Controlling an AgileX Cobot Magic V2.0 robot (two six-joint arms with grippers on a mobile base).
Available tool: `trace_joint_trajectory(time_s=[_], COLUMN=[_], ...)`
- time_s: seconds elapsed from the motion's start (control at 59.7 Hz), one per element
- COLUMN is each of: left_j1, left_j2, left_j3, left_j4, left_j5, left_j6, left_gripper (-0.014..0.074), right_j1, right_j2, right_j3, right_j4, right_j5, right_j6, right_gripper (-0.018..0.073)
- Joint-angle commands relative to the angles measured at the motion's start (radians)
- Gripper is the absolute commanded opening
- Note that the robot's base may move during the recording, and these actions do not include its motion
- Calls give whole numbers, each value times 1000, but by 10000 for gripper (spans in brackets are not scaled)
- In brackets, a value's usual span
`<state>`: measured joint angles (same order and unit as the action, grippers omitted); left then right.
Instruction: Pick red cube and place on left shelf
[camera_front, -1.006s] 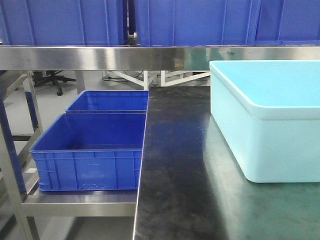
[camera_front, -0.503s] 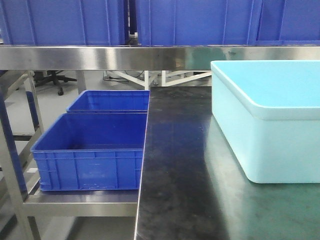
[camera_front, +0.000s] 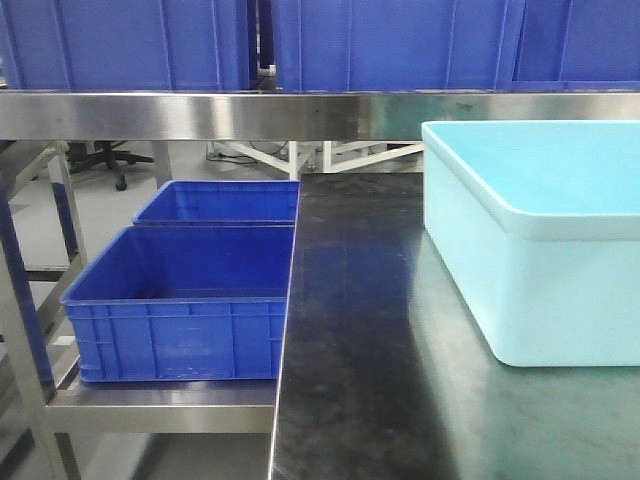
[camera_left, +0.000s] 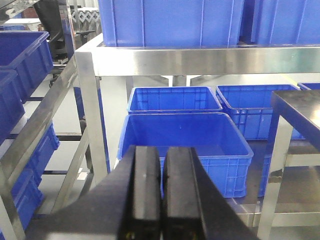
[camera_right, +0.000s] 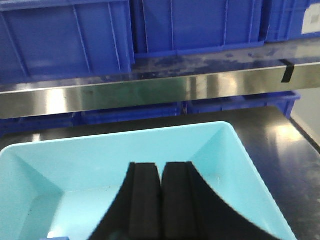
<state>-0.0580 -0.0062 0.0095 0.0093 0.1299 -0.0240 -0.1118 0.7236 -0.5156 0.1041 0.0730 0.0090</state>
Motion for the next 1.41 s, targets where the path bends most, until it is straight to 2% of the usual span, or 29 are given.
trace_joint_trajectory(time_s=[0.0, 0.268, 0.469, 0.553, 0.637, 0.704, 0.872, 1.073, 1.391], left_j1=[-6, -6, -6, -6, -6, -6, -6, -6, -6], left_j2=[-16, -16, -16, -16, -16, -16, -16, -16, -16], left_j3=[23, 23, 23, 23, 23, 23, 23, 23, 23], left_j4=[-3, -3, -3, -3, -3, -3, -3, -3, -3], left_j5=[-88, -88, -88, -88, -88, -88, -88, -88, -88], left_j6=[-1, -1, -1, -1, -1, -1, -1, -1, -1], left_gripper=[102, 102, 102, 102, 102, 102, 102, 102, 102], right_j1=[2, 2, 2, 5, 18, 31, 72, 119, 123], right_j2=[135, 491, 659, 682, 689, 695, 709, 737, 766], right_j3=[-154, -521, -680, -691, -691, -691, -691, -693, -693], right_j4=[5, 5, 4, 4, 4, 4, 3, -47, -126], right_j5=[42, 540, 789, 796, 793, 793, 792, 795, 804], right_j6=[-4, -9, -9, -9, -36, -58, -88, -102, -102], right_gripper=[48, 48, 48, 62, 132, 236, 629, 613, 613])
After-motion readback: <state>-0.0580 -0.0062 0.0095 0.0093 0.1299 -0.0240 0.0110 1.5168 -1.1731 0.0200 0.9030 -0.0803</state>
